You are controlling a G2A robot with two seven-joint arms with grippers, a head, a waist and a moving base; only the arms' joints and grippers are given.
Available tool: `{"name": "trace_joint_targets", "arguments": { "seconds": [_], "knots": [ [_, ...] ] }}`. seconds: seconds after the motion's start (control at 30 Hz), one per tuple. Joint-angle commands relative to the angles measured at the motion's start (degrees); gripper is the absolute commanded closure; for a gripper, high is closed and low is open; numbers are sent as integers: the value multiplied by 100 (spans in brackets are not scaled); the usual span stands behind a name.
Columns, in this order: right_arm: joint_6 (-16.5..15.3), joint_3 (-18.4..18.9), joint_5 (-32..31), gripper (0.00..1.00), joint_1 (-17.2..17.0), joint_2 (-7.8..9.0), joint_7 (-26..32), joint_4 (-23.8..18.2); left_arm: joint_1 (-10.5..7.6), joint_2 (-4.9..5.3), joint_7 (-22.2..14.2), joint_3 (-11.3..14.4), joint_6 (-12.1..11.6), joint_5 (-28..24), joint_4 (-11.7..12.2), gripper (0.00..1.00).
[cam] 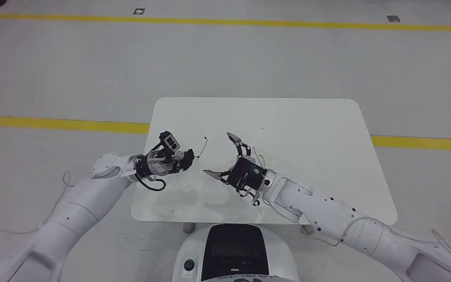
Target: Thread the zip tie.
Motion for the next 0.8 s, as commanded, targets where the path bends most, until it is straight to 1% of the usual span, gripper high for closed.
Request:
{"name": "trace_joint_targets", "arguments": {
  "seconds": [0.0,0.07,0.1,0.13,0.2,0.27,0.3,0.33,0.4,0.43,0.5,0.53,0.57,0.6,0.77],
  "knots": [
    [-3,-2,9,0,1,1,0,0,1,0,0,-1,0,-3,0,100],
    [-3,-2,9,0,1,1,0,0,1,0,0,-1,0,-3,0,100],
    [-3,-2,9,0,1,1,0,0,50,-15,181,-31,-2,-130,-59,100],
    [79,36,-71,0,-21,-4,42,0,93,-25,238,-52,11,-225,-101,100],
    [302,84,-445,0,-90,-25,197,-115,155,-47,330,-102,27,-362,-121,100],
    [535,116,-789,0,-157,-47,361,-181,193,-78,383,-110,79,-478,-148,100],
    [589,120,-954,0,-180,-61,482,-221,199,-97,387,-106,110,-518,-155,100],
    [690,145,-1100,0,-216,-84,564,-269,201,-124,401,-94,139,-552,-155,100],
    [788,175,-1263,0,-276,-122,657,-300,193,-167,432,-73,161,-586,-145,100],
    [894,199,-1366,0,-316,-153,678,-315,189,-199,474,-49,171,-595,-127,100],
    [1005,220,-1491,0,-376,-205,687,-315,184,-250,541,-24,203,-684,-94,100],
    [1117,241,-1556,0,-408,-232,687,-299,182,-278,574,-10,226,-744,-74,100],
    [1323,271,-1698,0,-450,-269,721,-276,164,-313,633,2,213,-772,-35,100],
    [1454,313,-1872,0,-476,-292,748,-262,138,-334,675,0,134,-724,-8,100],
    [1454,313,-1872,0,-476,-292,748,-262,138,-334,675,0,134,-724,-8,100]
  ]
}}
